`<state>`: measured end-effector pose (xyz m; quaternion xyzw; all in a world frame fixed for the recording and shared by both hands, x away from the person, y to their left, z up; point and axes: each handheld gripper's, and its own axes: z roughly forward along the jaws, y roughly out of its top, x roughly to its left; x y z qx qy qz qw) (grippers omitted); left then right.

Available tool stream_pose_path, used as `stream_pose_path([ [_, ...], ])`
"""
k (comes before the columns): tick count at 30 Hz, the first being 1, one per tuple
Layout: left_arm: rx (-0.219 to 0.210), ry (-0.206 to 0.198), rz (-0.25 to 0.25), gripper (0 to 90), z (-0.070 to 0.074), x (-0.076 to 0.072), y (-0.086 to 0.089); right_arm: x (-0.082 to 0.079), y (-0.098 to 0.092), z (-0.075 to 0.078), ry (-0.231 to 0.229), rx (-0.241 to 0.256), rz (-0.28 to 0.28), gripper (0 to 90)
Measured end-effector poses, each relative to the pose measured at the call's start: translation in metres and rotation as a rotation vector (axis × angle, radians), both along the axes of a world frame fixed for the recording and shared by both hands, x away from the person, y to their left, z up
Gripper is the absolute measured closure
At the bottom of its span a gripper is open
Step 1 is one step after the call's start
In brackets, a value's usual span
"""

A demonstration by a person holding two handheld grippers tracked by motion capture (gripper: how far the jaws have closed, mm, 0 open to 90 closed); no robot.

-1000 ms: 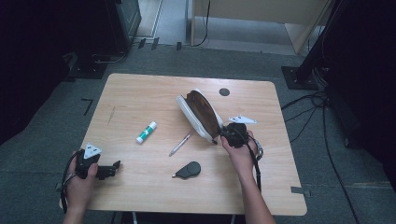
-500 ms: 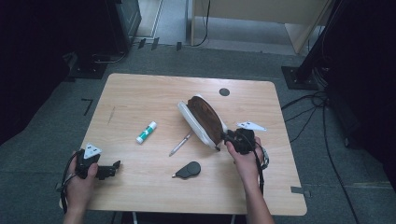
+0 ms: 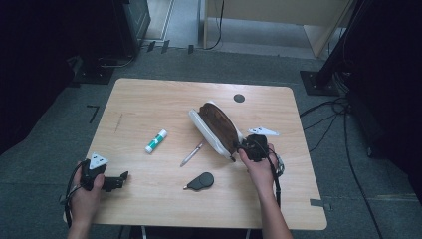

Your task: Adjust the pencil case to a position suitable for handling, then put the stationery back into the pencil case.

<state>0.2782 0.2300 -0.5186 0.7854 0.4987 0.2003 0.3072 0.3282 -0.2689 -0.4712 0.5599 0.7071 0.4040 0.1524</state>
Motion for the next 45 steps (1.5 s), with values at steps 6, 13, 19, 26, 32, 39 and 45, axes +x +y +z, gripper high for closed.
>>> stream_pose_path([
  [6,0.001,0.0,0.0,0.0,0.0,0.0,0.0,-0.004,0.001,-0.002,0.002,0.02,0.01,68.5],
  [13,-0.001,0.001,0.0,0.0,0.0,0.0,0.0,-0.012,-0.01,-0.004,-0.041,0.044,-0.015,50.1],
  [19,-0.006,-0.001,0.001,0.0,0.0,0.0,0.0,-0.025,-0.018,0.0,-0.085,0.066,0.004,40.2],
  [26,-0.003,0.0,-0.002,0.0,0.0,0.0,0.0,-0.055,-0.029,0.004,-0.141,0.054,0.014,33.3],
  [32,0.0,0.0,-0.002,0.0,0.0,0.0,0.0,-0.072,-0.039,-0.007,-0.148,0.076,0.048,33.5],
  [39,0.001,0.001,-0.002,0.0,0.0,0.0,0.0,-0.081,-0.033,-0.02,-0.119,0.09,0.122,36.2],
  [45,-0.002,0.001,-0.001,0.0,0.0,0.0,0.0,-0.086,-0.013,-0.031,-0.095,0.098,0.258,38.6],
])
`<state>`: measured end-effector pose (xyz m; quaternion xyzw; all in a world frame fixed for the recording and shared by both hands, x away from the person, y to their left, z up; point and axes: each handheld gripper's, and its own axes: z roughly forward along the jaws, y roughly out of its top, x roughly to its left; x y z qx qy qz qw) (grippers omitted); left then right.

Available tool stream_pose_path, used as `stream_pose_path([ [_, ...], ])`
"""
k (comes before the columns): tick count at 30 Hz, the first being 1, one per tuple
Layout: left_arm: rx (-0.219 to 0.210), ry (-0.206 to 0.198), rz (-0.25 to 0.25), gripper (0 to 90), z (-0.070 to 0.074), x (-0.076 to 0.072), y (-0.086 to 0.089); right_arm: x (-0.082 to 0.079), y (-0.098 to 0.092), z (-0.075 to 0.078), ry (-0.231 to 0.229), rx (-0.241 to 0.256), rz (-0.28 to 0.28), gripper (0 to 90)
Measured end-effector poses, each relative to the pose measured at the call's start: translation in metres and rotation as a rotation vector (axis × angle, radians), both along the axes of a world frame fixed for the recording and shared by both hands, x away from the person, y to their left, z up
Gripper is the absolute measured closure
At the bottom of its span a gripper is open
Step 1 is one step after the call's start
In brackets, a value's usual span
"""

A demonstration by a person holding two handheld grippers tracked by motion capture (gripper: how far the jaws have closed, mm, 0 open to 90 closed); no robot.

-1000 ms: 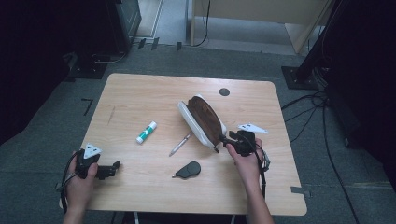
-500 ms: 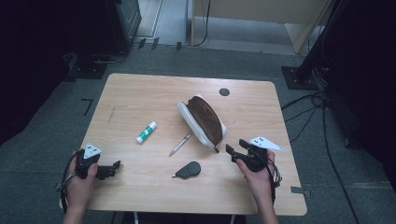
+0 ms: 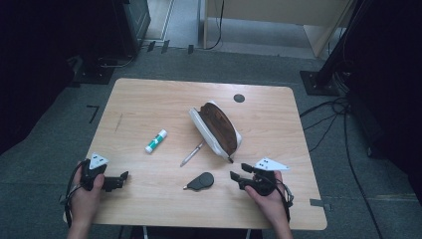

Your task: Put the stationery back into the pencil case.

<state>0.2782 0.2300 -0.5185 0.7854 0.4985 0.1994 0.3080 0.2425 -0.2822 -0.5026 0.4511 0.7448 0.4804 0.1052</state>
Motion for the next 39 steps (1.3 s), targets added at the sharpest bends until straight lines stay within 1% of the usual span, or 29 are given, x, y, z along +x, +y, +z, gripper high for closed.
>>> stream_pose_path([
  [3,0.003,0.0,0.0,0.0,0.0,0.0,0.0,0.0,0.018,-0.005,0.006,-0.018,0.063,38.2],
  [6,0.004,-0.002,0.011,0.0,0.0,-0.001,-0.001,0.0,0.035,-0.01,0.01,-0.034,0.13,35.9],
  [8,0.003,-0.002,0.016,0.0,0.0,-0.001,-0.001,0.001,0.043,-0.014,0.006,-0.06,0.17,32.8],
  [9,0.004,-0.002,0.02,0.0,0.0,-0.001,-0.002,0.001,0.047,-0.015,-0.002,-0.077,0.177,32.9],
  [10,0.004,-0.002,0.02,0.0,0.0,-0.001,-0.002,0.001,0.047,-0.015,-0.002,-0.077,0.177,32.9],
  [11,0.005,0.002,0.024,0.0,0.0,-0.001,-0.003,0.002,0.051,-0.018,0.005,-0.082,0.182,31.2],
  [13,0.006,0.002,0.014,0.0,0.0,-0.002,-0.004,0.004,0.053,-0.018,0.013,-0.067,0.179,30.9],
  [14,-0.006,0.004,0.013,0.0,0.001,-0.003,-0.005,0.005,0.054,-0.019,0.016,-0.056,0.178,30.9],
  [16,-0.063,-0.003,0.004,0.0,0.004,-0.005,-0.005,0.007,0.057,-0.018,0.02,-0.043,0.196,30.2],
  [17,-0.094,-0.01,-0.002,0.0,0.005,-0.006,-0.006,0.008,0.059,-0.018,0.017,-0.046,0.208,29.2],
  [18,-0.094,-0.01,-0.002,0.0,0.005,-0.006,-0.006,0.008,0.061,-0.018,0.014,-0.055,0.215,29.2],
  [19,-0.111,-0.014,-0.013,0.0,0.008,-0.007,-0.01,0.008,0.061,-0.018,0.014,-0.055,0.215,29.1],
  [20,-0.109,-0.02,-0.039,0.0,0.01,-0.009,-0.017,0.01,0.066,-0.02,0.017,-0.077,0.227,28.6],
  [21,-0.106,-0.023,-0.056,0.0,0.012,-0.011,-0.022,0.011,0.068,-0.02,0.017,-0.086,0.227,28.1],
  [23,-0.1,-0.023,-0.095,0.0,0.014,-0.013,-0.034,0.012,0.07,-0.02,0.017,-0.08,0.232,28.5],
  [24,-0.09,-0.017,-0.114,0.0,0.015,-0.013,-0.041,0.012,0.071,-0.02,0.02,-0.08,0.232,28.7],
  [25,-0.086,-0.012,-0.139,0.0,0.015,-0.014,-0.051,0.012,0.073,-0.02,0.027,-0.086,0.231,28.8],
  [27,-0.078,-0.007,-0.17,0.0,0.013,-0.015,-0.064,0.013,0.074,-0.02,0.028,-0.106,0.228,28.9],
  [30,-0.065,-0.009,-0.219,0.0,0.011,-0.019,-0.082,0.013,0.076,-0.02,0.04,-0.108,0.22,29.7],
  [31,-0.057,-0.009,-0.23,0.0,0.011,-0.02,-0.087,0.012,0.077,-0.021,0.035,-0.109,0.221,29.8],
  [33,-0.063,-0.012,-0.235,5.9,0.01,-0.022,-0.095,0.011,0.08,-0.02,0.033,-0.12,0.221,29.8],
  [35,-0.066,-0.003,-0.261,8.3,0.01,-0.024,-0.101,0.01,0.084,-0.02,0.025,-0.127,0.216,30.3],
  [36,-0.067,-0.014,-0.263,11.1,0.01,-0.025,-0.103,0.01,0.085,-0.02,0.026,-0.131,0.214,30.7],
  [37,-0.065,-0.017,-0.273,15.5,0.01,-0.026,-0.105,0.009,0.087,-0.02,0.025,-0.13,0.212,30.9],
  [38,-0.076,-0.012,-0.289,16.3,0.01,-0.027,-0.108,0.009,0.089,-0.02,0.022,-0.132,0.218,31.2],
  [39,-0.079,-0.012,-0.3,18.3,0.009,-0.028,-0.109,0.009,0.091,-0.02,0.022,-0.13,0.221,31.4],
])
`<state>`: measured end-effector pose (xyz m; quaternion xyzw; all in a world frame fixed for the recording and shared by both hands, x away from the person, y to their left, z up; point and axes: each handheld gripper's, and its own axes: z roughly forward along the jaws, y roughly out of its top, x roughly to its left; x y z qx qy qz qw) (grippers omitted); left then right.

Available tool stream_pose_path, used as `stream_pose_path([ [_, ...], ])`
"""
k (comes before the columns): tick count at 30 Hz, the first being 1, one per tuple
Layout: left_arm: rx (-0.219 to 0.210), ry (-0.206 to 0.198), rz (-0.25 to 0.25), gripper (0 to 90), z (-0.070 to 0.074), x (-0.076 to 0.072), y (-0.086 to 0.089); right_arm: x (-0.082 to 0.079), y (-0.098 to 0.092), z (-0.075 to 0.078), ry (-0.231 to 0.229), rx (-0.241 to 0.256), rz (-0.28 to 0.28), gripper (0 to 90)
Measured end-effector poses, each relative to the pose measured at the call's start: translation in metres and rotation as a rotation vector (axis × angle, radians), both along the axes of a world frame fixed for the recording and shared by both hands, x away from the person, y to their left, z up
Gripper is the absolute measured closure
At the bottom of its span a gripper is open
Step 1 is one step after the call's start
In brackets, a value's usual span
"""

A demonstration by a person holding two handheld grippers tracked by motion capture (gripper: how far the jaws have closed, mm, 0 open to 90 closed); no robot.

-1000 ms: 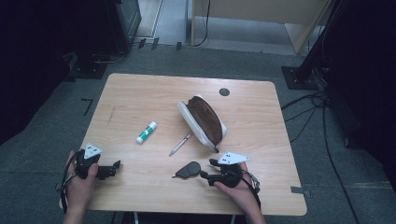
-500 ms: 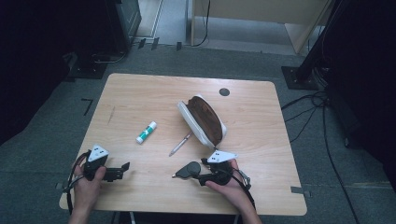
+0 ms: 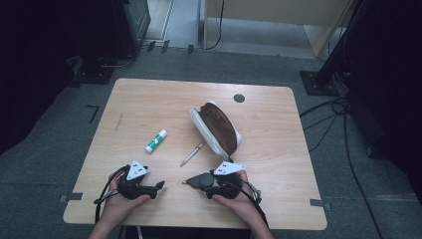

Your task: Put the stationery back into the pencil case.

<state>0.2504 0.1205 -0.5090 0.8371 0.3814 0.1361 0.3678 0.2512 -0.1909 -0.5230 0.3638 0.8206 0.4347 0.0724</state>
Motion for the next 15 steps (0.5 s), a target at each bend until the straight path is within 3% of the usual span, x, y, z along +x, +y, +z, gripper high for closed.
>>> stream_pose_path([
  [8,0.016,-0.006,-0.071,44.9,-0.003,-0.005,-0.012,-0.004,0.011,0.0,-0.015,-0.025,0.014,31.0],
  [12,0.024,-0.007,-0.083,50.3,-0.004,-0.006,-0.014,-0.003,0.01,0.0,-0.007,-0.014,0.025,28.9],
  [15,-0.001,0.006,-0.115,52.9,-0.005,-0.006,-0.017,-0.005,0.01,0.0,-0.008,-0.019,0.032,28.1],
])
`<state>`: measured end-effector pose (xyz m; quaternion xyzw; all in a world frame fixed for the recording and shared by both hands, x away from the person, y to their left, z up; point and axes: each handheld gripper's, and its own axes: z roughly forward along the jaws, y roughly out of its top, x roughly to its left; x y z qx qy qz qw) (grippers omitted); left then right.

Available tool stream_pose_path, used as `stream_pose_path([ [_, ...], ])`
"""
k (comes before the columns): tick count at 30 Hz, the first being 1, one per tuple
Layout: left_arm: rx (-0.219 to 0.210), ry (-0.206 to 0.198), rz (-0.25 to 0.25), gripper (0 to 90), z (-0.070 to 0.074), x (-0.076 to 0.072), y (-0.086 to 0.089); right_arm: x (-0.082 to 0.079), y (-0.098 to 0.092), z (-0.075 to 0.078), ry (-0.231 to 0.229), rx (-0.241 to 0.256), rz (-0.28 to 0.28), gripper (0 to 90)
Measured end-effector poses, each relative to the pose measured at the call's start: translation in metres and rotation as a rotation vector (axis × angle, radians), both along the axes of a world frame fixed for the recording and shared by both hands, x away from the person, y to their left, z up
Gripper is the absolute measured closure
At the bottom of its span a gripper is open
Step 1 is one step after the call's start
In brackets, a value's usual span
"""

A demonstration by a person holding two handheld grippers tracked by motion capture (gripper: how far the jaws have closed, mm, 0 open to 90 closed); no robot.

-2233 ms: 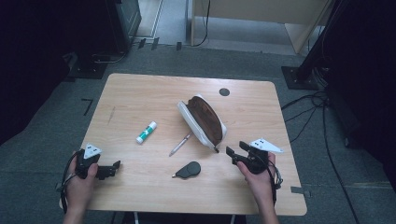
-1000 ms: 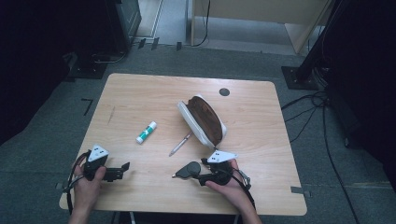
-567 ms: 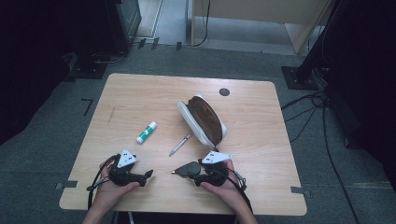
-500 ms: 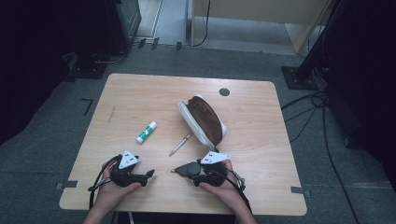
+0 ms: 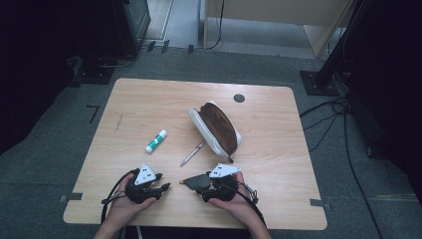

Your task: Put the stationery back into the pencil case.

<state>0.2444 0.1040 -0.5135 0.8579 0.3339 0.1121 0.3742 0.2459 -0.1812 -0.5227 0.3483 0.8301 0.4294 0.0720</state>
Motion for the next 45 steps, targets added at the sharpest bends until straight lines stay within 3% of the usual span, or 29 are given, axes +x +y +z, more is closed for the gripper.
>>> stream_pose_path([
  [7,-0.01,-0.008,-0.063,59.0,-0.001,0.001,-0.014,-0.003,0.003,0.0,-0.038,-0.04,-0.005,35.3],
  [15,0.027,-0.048,-0.113,66.0,-0.002,0.003,-0.028,-0.002,0.004,0.0,-0.038,-0.037,-0.013,38.4],
  [23,0.051,-0.033,-0.13,66.3,0.001,0.014,-0.044,0.002,0.003,0.0,-0.02,-0.014,0.011,39.1],
  [27,0.038,-0.059,-0.128,69.9,-0.001,0.011,-0.049,0.003,0.004,0.0,-0.023,-0.022,-0.021,36.2],
  [33,0.021,-0.046,-0.137,81.0,-0.001,0.011,-0.044,0.002,0.005,0.0,-0.033,-0.034,-0.016,34.2],
  [43,-0.006,-0.027,-0.161,81.9,0.001,0.01,-0.043,0.003,0.004,0.0,-0.012,-0.014,-0.024,30.5],
  [45,-0.027,-0.015,-0.157,87.3,0.003,0.012,-0.041,0.003,0.004,0.0,-0.016,-0.021,-0.024,28.0],
])
